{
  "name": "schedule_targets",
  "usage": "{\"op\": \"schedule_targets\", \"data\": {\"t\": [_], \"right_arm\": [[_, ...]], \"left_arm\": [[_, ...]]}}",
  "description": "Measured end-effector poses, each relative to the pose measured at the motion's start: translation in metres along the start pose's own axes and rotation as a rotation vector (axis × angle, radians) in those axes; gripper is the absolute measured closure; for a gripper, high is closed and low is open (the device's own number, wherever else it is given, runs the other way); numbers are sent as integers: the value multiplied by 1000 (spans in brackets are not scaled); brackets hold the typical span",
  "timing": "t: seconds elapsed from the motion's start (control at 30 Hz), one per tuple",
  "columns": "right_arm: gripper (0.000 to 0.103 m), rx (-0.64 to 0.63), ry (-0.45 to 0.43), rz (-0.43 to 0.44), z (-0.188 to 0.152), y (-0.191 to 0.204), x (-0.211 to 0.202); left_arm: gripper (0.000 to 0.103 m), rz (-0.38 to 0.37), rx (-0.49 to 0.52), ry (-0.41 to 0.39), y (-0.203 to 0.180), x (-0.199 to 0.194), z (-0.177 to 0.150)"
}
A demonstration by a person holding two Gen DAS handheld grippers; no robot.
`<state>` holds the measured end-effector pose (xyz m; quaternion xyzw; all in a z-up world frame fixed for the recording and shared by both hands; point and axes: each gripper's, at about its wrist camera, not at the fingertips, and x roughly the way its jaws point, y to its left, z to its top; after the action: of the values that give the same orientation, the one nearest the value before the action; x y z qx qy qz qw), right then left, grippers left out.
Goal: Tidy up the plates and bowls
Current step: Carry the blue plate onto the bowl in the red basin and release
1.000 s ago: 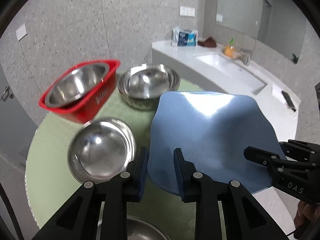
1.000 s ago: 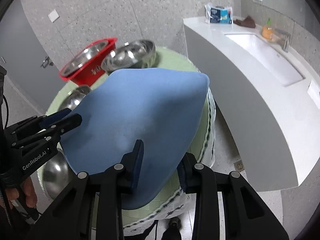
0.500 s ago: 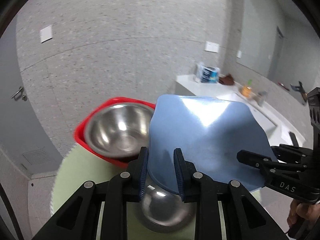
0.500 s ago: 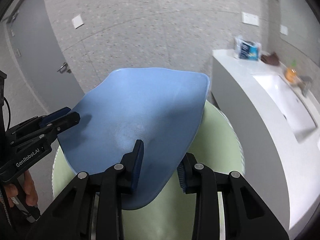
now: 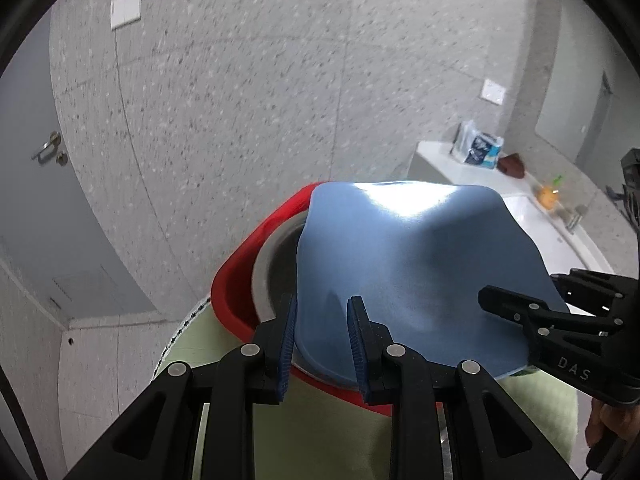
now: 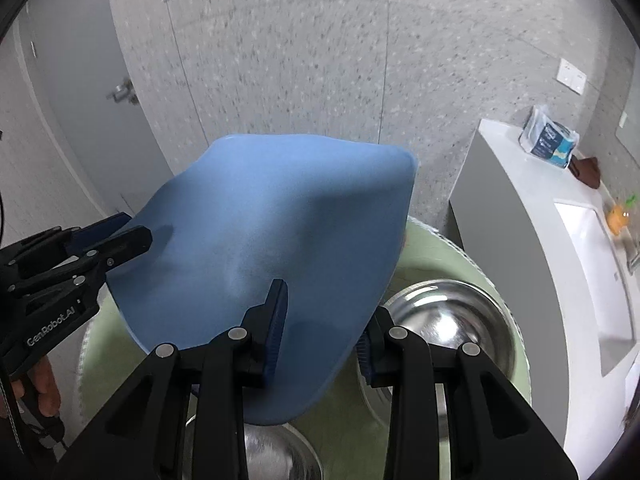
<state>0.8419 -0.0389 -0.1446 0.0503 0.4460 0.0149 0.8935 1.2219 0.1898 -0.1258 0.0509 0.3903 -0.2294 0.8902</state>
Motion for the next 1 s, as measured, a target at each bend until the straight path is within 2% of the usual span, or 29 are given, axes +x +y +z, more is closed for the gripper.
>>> {"op": "schedule_targets", "data": {"t": [0.23,0.57,0.63,0.77,0.8,0.83,0.9,0.97,1.0], "right_arm": [[72,-55,72,-62,10,12,33],[70,-96,95,-136,10,20,43],[63,-97,97,-156,9,22,43],[38,-88,84,-176,8,22,39],[34,-91,81,-175,8,23,37],[33,-98,76,-167,7,26,35],[32,-106,71,-158,4,29,31],[32,-91,57,-138,2,28,23],[31,-86,54,-136,1,27,21]], "left_arm": [[81,5,-2,51,4,54,17],[80,-2,0,48,10,63,2],[80,0,2,46,9,62,-1],[69,-2,3,45,8,56,-13],[65,1,0,46,9,53,-15],[62,-2,-6,44,10,51,-18],[41,3,-15,27,11,42,-23],[30,24,-17,3,11,33,-24],[28,30,-17,-11,11,26,-27]]}}
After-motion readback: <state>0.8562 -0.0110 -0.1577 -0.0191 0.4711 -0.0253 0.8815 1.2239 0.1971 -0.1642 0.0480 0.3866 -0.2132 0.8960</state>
